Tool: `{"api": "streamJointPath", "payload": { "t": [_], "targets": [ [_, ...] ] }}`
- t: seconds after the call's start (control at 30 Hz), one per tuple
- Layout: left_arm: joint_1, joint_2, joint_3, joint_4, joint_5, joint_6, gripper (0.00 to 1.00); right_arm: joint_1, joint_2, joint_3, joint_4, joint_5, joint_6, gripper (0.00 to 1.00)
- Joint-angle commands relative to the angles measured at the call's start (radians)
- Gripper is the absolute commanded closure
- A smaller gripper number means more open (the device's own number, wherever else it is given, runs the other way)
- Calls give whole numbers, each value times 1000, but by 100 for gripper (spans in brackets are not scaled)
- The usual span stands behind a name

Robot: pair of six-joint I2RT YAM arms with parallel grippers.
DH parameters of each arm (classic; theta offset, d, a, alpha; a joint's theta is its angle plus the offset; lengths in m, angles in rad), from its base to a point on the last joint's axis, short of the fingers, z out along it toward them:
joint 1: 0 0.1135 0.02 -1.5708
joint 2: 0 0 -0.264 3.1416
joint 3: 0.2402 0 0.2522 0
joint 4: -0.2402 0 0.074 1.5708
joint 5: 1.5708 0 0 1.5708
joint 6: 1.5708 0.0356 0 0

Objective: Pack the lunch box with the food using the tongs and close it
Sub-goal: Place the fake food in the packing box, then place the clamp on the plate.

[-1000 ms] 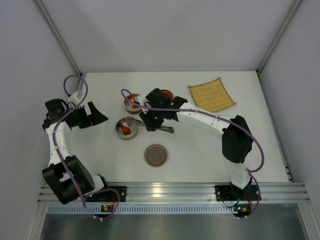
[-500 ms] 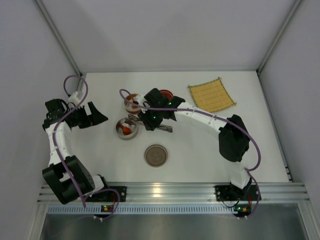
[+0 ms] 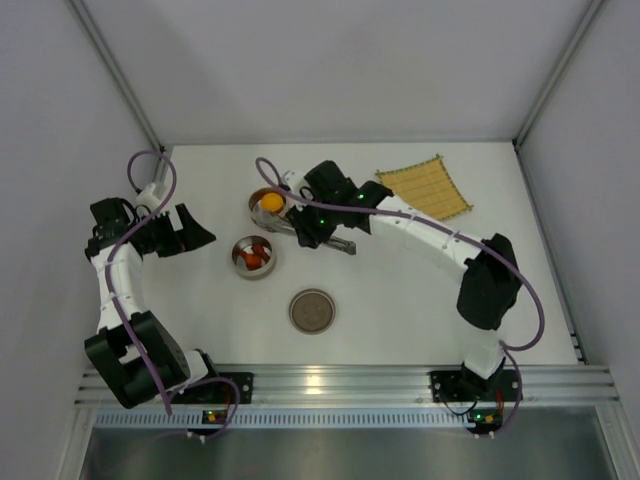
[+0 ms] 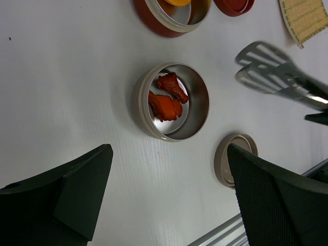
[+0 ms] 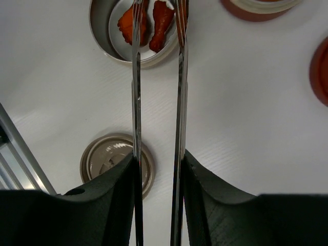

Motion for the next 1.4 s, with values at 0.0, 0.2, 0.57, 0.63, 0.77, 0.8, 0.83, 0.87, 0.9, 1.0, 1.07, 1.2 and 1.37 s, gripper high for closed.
{"api": "streamJointPath", "payload": {
  "t": [0.0, 0.2, 0.57, 0.63, 0.77, 0.8, 0.83, 0.87, 0.9, 1.0, 1.07, 1.2, 1.37],
  "targets": [
    [8, -13, 36, 10, 14, 23, 2, -89, -188, 2, -10, -8, 6, 64],
    [8, -42, 43, 1, 6, 34, 2, -371, -378, -165, -27, 8, -29, 65],
    [8, -26, 42, 10, 8, 32, 2, -861, -382, -397, 28, -19, -246, 65],
    [8, -23, 42, 11, 6, 32, 2, -921, -355, -400, 47, -36, -266, 65],
    [7, -26, 44, 2, -15, 48, 2, -945, -288, -402, 90, -30, -292, 64],
    [8, -29, 44, 1, -20, 58, 2, -949, -265, -403, 97, -27, -298, 64],
    [8, -31, 43, -9, -26, 66, 2, -952, -256, -411, 105, -21, -312, 64],
    [8, -34, 41, -10, -28, 72, 2, -953, -246, -417, 120, -15, -319, 62],
    [8, -37, 36, -9, -32, 80, 2, -955, -231, -423, 131, -7, -326, 58],
    [7, -39, 23, -6, -38, 91, 2, -962, -203, -451, 166, 19, -346, 55],
    [8, -37, 18, -10, -32, 107, 2, -972, -180, -463, 176, 22, -350, 54],
    [7, -39, 9, -18, -40, 134, 2, -979, -159, -486, 189, 28, -358, 53],
    [7, -49, -5, -33, -57, 183, 2, -982, -151, -509, 168, 10, -370, 40]
  ]
}}
